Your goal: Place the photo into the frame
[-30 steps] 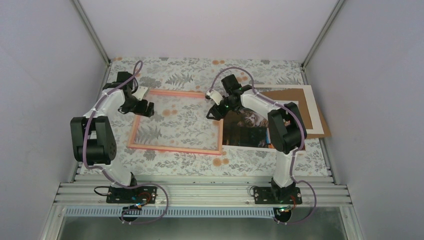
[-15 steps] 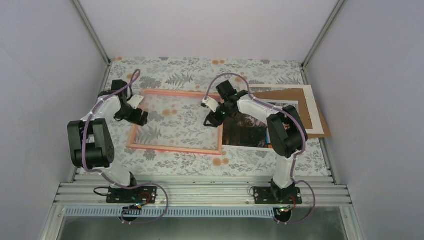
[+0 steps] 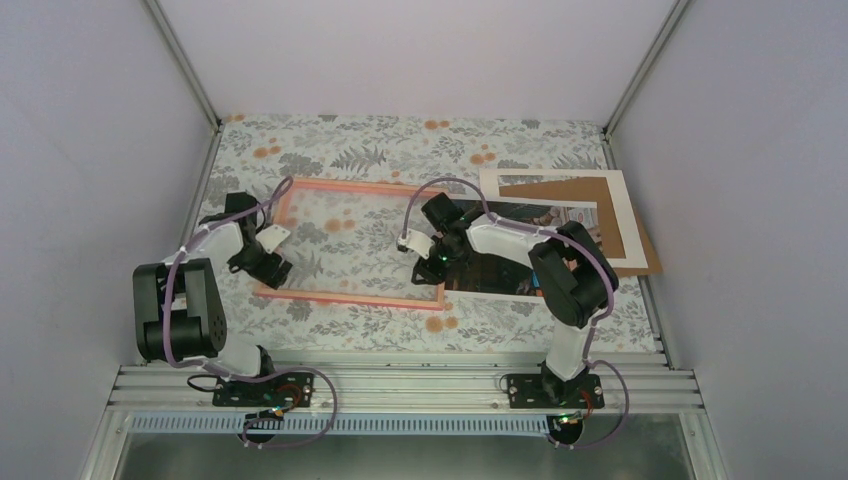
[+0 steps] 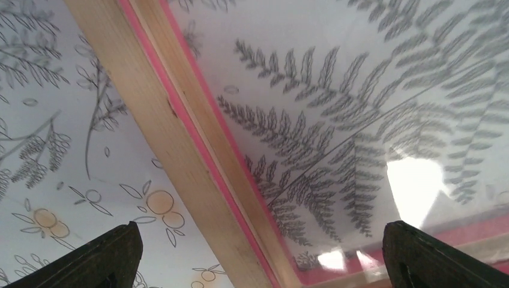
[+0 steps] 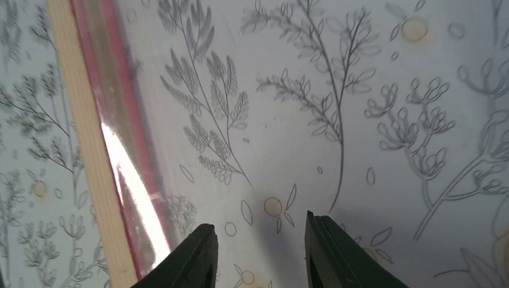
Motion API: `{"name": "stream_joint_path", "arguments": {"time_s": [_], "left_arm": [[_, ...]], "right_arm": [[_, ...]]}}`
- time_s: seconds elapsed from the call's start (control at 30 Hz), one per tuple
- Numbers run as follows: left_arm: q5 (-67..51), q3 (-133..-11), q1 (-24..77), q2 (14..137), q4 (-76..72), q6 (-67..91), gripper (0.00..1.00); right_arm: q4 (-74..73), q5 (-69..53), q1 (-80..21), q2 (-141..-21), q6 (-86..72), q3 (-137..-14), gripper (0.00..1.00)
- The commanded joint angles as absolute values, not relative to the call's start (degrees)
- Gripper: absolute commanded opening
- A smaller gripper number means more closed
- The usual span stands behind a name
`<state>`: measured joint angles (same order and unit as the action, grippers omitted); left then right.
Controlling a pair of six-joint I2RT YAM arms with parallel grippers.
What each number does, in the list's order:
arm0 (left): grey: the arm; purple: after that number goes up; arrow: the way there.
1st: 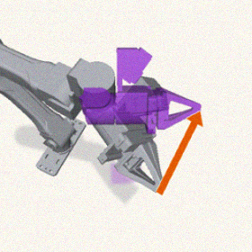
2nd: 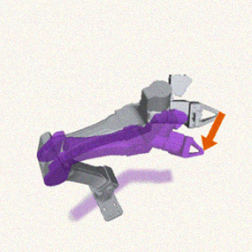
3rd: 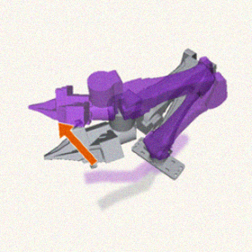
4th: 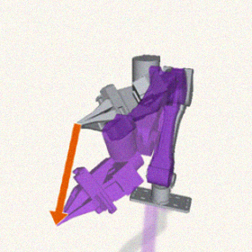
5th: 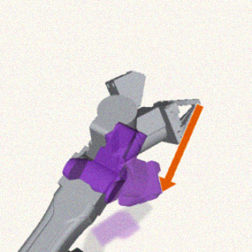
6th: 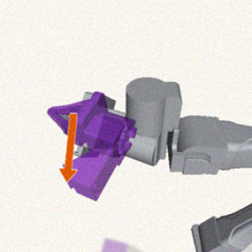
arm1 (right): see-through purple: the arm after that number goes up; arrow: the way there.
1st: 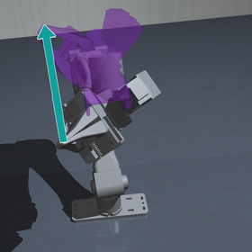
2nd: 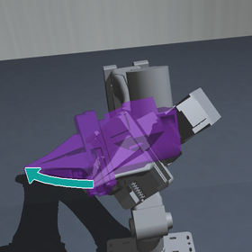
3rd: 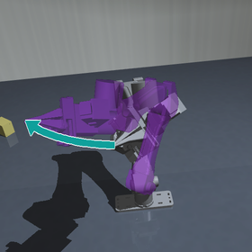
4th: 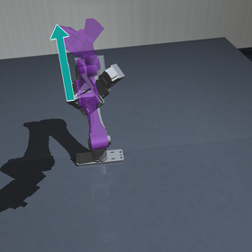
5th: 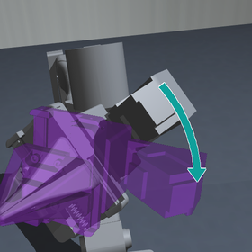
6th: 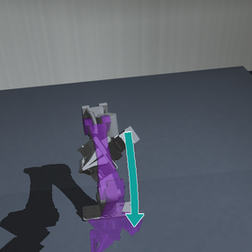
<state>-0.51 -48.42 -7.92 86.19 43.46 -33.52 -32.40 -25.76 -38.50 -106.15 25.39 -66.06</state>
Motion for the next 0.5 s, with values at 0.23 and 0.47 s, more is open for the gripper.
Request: {"name": "stream_joint_path", "arguments": {"time_s": [0.23,0.47], "left_arm": [[3.63,-45.21,-9.17,84.95,38.15,-36.55,1.00],[-6.93,-55.10,-10.49,84.16,44.16,-33.15,1.00]], "right_arm": [[-27.81,-16.51,-41.13,-105.51,27.12,-63.31,0.37],[-33.72,-22.50,-39.54,-101.71,21.23,-72.00,0.51]]}}
